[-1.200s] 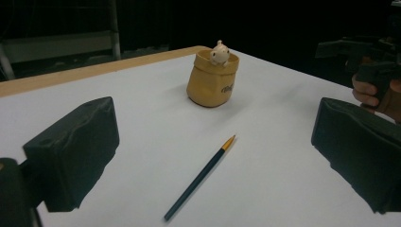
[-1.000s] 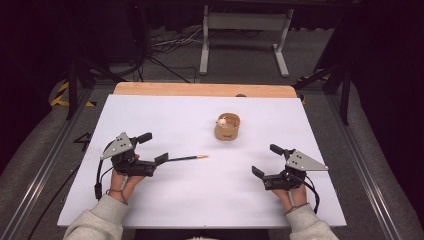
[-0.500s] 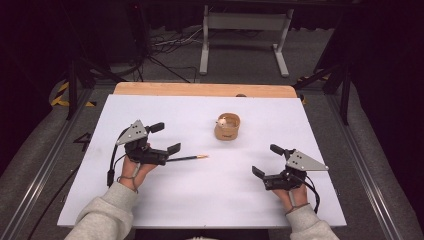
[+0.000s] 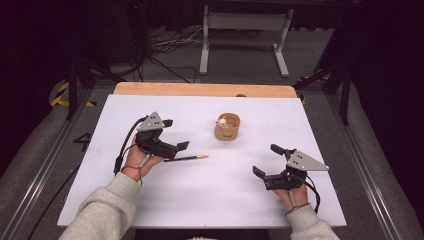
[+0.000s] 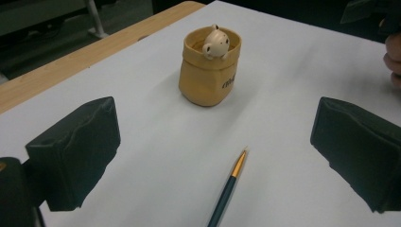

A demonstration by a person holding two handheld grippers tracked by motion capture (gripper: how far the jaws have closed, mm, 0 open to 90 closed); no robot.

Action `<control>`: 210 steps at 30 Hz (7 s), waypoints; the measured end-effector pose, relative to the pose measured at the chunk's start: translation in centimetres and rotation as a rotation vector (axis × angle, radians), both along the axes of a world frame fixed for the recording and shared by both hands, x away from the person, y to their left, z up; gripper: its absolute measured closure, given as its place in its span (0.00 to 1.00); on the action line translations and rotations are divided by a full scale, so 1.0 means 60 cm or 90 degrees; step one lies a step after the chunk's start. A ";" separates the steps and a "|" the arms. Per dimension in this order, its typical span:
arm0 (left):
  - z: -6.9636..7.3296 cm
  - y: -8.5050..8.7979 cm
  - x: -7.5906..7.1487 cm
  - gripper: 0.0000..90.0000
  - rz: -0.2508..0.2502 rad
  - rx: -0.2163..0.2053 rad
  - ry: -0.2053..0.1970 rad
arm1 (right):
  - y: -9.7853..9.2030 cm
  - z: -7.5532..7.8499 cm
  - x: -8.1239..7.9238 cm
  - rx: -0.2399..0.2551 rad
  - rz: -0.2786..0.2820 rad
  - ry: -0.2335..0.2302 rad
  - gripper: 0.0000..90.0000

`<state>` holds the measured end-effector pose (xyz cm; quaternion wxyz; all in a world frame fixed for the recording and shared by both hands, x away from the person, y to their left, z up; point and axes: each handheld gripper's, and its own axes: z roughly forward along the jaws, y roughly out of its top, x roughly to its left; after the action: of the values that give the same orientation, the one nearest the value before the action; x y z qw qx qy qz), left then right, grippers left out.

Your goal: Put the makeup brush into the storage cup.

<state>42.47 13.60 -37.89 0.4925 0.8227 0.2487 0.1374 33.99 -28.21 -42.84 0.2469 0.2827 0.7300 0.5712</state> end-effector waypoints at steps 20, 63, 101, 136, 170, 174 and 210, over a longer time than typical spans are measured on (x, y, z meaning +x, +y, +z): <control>0.003 -0.040 0.035 0.03 -0.019 0.199 0.101 | 0.001 -0.001 0.001 -0.002 0.005 0.005 0.00; -0.025 -0.097 0.060 0.08 -0.100 0.425 0.220 | 0.005 0.000 0.000 -0.023 0.016 0.005 0.02; -0.063 -0.118 0.064 0.33 -0.137 0.469 0.241 | 0.005 0.000 0.000 -0.019 0.020 0.009 0.02; -0.070 -0.124 0.062 0.91 -0.148 0.533 0.250 | 0.004 0.000 0.000 -0.018 0.019 0.010 0.02; 0.007 -0.116 0.040 0.92 -0.164 0.437 0.203 | 0.004 0.000 -0.001 -0.014 0.019 0.011 0.02; 0.022 -0.110 0.037 0.92 -0.164 0.396 0.192 | 0.004 0.000 -0.001 -0.014 0.020 0.011 0.02; 0.045 -0.058 -0.015 0.92 -0.199 0.000 0.059 | 0.013 0.006 -0.004 -0.010 0.029 0.009 0.03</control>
<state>41.58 10.10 -35.17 0.4956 0.8569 0.1402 0.0208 33.77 -27.41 -42.46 0.2307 0.2678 0.7427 0.5687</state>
